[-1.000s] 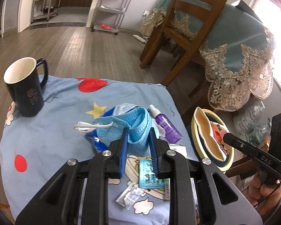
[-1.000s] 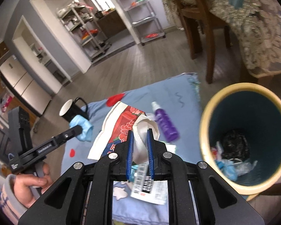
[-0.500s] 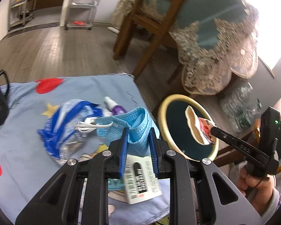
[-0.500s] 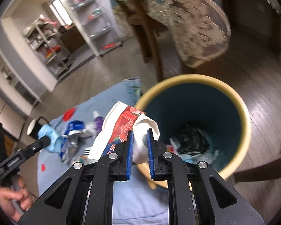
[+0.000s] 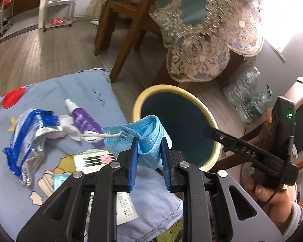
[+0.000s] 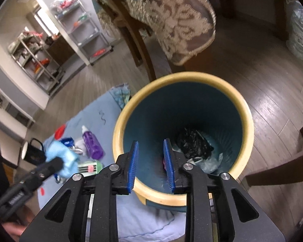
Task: Collect trash
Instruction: 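Carry both items over the bin and open both grippers to drop them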
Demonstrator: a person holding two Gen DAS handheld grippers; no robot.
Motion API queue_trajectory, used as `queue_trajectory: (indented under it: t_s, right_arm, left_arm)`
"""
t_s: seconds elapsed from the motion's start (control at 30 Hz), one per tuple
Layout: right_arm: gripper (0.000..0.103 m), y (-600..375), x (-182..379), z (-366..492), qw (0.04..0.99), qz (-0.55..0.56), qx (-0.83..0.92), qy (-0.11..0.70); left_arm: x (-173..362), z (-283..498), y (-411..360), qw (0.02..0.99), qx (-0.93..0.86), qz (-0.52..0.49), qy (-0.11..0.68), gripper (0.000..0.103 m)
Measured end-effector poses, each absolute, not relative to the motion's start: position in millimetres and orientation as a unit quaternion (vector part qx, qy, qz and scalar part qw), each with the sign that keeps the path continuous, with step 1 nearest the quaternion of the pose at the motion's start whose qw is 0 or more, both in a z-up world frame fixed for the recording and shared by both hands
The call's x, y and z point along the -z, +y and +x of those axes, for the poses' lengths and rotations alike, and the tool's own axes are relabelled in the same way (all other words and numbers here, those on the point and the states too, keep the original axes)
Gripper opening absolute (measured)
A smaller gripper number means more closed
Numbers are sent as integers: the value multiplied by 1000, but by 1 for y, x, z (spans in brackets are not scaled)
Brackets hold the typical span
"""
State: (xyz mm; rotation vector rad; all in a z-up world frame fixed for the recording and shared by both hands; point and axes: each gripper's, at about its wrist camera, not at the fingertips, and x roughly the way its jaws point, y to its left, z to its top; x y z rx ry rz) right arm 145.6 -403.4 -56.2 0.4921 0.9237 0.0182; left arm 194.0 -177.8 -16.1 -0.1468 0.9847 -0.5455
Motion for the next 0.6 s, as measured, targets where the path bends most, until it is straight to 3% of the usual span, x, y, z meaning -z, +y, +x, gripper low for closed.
queue_trajectory:
  t_s: [0.23,0.27,0.3,0.37,0.53,0.6]
  right_arm:
    - [31,-416,25,125,884,243,13,400]
    - [36,-416,17,120,890,237,13,389]
    - [50,-417,8,115,899,229,14,374]
    - [57,-419,-5,107,911,220,17,350]
    - [57,-437,-8,98,914,232,37,332]
    - [57,-441,-4,99,910,240,42,336]
  left_arm:
    - [22,207,-213,825,297,-77,474,21]
    - [23,208,-221,822,305,-80,474,21]
    - [24,210,-228,819,313,-81,474,21]
    - [27,212,-247,813,330,-75,473,21]
    - [38,217,-281,803,357,-61,472,25]
    - [44,219,-283,802,356,-62,476,36]
